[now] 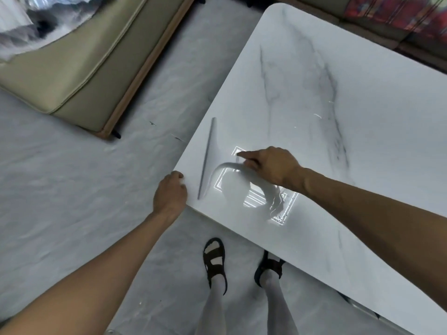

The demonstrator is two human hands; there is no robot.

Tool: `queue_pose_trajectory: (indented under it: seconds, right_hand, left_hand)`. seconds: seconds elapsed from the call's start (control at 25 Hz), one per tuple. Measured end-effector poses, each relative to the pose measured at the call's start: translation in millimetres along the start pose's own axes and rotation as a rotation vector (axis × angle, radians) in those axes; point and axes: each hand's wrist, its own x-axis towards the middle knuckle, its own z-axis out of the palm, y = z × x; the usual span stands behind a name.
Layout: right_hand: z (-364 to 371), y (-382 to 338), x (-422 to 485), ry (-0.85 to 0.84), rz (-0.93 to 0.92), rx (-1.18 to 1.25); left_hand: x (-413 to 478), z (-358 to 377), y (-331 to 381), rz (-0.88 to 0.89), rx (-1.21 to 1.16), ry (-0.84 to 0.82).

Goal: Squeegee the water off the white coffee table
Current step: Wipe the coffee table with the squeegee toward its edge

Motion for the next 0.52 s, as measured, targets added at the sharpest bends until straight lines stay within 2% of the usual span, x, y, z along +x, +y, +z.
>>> queue_pose_trajectory:
  seconds: [0.16, 0.28, 0.4, 0.52]
  right_hand:
    - [-13.1, 81.0, -82.9, 0.056, 0.298, 0.112]
    - [-16.6, 119.5, -134.4, 0.083, 0.430, 0.071]
    - [-20.5, 128.6, -163.4, 0.085, 0.532, 0.050]
    - [-21.9, 99.9, -169.3, 0.144, 0.558, 0.071]
  left_hand:
    - [-12.1, 23.8, 30.7, 0.098, -0.014, -0.204]
    - [-18.8, 31.7, 48.9, 0.082, -0.043, -0.299]
    - [-23.8, 30.5, 52.2, 0.087, -0.046, -0.341]
    - [-27.5, 19.7, 41.3, 0.091, -0.071, -0.279]
